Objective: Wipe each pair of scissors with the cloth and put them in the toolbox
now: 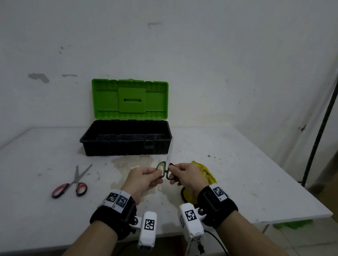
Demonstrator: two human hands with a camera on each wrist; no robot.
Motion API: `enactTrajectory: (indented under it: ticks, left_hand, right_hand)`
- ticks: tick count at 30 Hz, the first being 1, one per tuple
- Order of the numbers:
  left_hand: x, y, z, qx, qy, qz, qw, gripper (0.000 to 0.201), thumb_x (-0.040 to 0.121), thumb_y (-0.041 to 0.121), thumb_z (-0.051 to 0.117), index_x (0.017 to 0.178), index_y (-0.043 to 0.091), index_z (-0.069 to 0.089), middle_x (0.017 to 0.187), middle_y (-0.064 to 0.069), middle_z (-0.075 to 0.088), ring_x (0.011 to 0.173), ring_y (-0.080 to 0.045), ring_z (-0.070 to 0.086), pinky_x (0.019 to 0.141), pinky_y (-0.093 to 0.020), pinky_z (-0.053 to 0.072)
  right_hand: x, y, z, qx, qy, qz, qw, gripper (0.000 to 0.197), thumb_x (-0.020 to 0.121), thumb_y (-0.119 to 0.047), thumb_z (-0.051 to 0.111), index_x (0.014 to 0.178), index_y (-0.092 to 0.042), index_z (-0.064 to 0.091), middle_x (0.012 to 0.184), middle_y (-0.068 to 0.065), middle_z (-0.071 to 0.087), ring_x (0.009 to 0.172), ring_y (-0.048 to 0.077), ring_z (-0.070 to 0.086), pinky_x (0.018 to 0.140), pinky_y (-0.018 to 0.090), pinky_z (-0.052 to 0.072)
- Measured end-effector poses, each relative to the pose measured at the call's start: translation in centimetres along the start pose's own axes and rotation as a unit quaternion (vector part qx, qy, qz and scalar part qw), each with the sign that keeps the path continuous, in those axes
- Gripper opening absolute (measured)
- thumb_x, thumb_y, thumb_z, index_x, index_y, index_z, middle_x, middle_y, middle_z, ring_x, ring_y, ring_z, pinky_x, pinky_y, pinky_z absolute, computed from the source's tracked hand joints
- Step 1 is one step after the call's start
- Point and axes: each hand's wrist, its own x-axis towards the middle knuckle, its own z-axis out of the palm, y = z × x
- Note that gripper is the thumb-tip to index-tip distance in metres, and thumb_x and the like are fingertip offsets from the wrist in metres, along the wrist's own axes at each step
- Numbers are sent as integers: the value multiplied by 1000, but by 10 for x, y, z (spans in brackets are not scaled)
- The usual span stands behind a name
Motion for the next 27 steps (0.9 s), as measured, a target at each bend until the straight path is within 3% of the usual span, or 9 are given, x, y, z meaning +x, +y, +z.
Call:
enactTrajectory:
  ticks: [4,6,8,12,17,22,25,27]
  left_hand:
    - [0,-1,3,-28,-4,-12,1000,22,89,18,74,106,4,70,91,-4,79,80,-14,75,69,-24,56]
    - [-1,3,5,-30,1,-7,1000,21,90,17,73,106,5,70,92,-4,79,82,-14,75,71,-26,57]
    - [0,8,8,-19,4,6,1000,19,91,16,72,106,6,70,94,-4,78,83,-14,74,74,-28,57]
    - [3,20,7,23,1,43,999,11,91,16,72,98,8,69,94,-7,77,80,-14,73,74,-27,55]
    - [14,40,-7,89,-11,96,991,13,92,27,71,99,17,73,94,1,77,85,-14,73,76,-28,53]
    - [54,74,-56,113,58,150,981,12,99,32,60,97,25,69,100,3,73,90,-15,73,74,-30,56]
    - [87,92,-105,155,102,167,968,14,98,39,58,96,29,68,101,2,72,94,-14,70,86,-37,57]
    - [111,101,-135,185,138,172,958,25,92,49,60,99,28,71,103,4,73,99,-17,68,94,-43,55]
  right_hand:
    - [-1,0,3,33,42,-10,999,23,91,-26,68,102,-8,59,75,6,73,55,13,65,49,20,43]
    - [-3,-3,6,5,80,-44,996,26,88,-30,70,94,-9,55,74,8,74,56,14,67,51,21,44]
    - [-4,-6,11,-50,103,-74,991,31,84,-35,73,84,-6,61,72,6,73,57,12,67,52,21,46]
    - [4,-13,14,-117,123,-95,981,25,75,-39,75,74,-15,67,72,1,71,64,13,65,62,31,52]
    - [21,-29,15,-133,131,-87,979,28,72,-32,76,64,-8,66,53,-3,57,47,11,46,46,23,39]
    - [56,-55,10,-136,137,-96,977,35,75,-28,75,51,-13,55,49,1,50,47,16,43,49,24,36]
    - [86,-78,13,-161,140,-109,971,35,77,-31,75,53,-12,59,48,2,52,46,14,45,48,22,35]
    - [109,-92,21,-190,138,-111,966,34,78,-33,75,59,-7,66,54,7,61,53,19,56,50,23,41]
